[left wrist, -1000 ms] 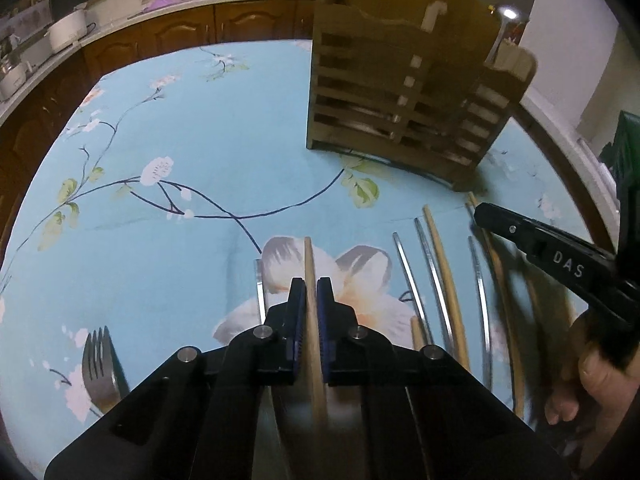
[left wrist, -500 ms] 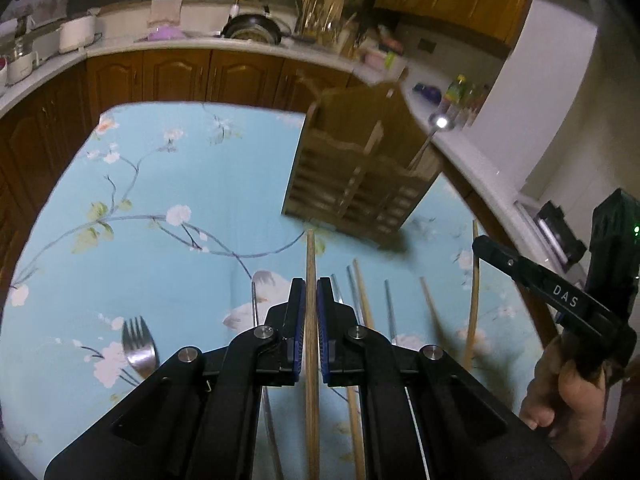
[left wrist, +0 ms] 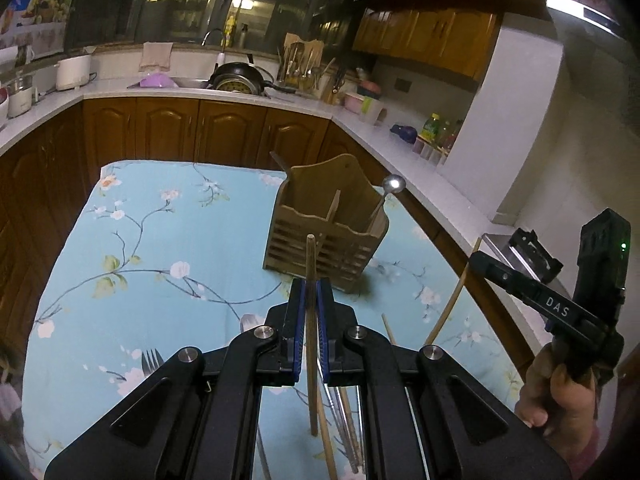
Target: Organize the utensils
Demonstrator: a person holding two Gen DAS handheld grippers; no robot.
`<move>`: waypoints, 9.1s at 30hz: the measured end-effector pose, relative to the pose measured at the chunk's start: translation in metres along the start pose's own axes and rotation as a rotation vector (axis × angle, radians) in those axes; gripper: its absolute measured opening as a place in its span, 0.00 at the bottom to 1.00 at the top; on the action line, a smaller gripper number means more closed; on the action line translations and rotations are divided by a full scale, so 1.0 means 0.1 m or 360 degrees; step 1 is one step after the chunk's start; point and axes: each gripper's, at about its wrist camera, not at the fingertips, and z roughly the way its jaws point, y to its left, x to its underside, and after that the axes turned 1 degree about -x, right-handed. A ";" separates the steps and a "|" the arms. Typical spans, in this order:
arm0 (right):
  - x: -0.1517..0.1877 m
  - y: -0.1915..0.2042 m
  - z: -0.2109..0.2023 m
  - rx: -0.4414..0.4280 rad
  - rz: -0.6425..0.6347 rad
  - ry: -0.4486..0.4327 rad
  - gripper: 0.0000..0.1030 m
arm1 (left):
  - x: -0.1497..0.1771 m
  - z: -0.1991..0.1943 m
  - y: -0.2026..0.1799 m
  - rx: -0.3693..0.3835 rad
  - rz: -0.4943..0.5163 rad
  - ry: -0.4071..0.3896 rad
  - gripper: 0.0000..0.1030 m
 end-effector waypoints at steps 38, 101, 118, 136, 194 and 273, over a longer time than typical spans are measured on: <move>-1.46 -0.06 0.15 0.0131 -0.0071 -0.0574 0.04 | -1.69 0.41 -0.01 -0.0148 -0.0041 -0.0548 0.05; 0.18 -0.19 0.07 0.0108 0.0009 -0.0197 0.95 | 0.33 0.37 0.35 -0.0315 -0.0168 -0.0080 0.83; 1.02 -0.19 0.07 0.0160 0.0020 0.0065 0.95 | 1.13 0.26 0.50 -0.0359 -0.0266 0.0101 0.83; 1.00 -0.18 0.23 0.0162 0.0002 0.0104 0.92 | 1.08 0.49 0.49 -0.0407 -0.0186 0.0215 0.83; 0.70 -0.12 1.46 0.0148 -0.0025 0.0521 0.05 | 0.61 1.03 0.42 -0.0159 -0.0049 0.0397 0.04; -0.88 0.00 0.03 0.0043 -0.0027 -0.0515 0.05 | -0.98 0.01 -0.20 -0.0011 0.0107 -0.0297 0.04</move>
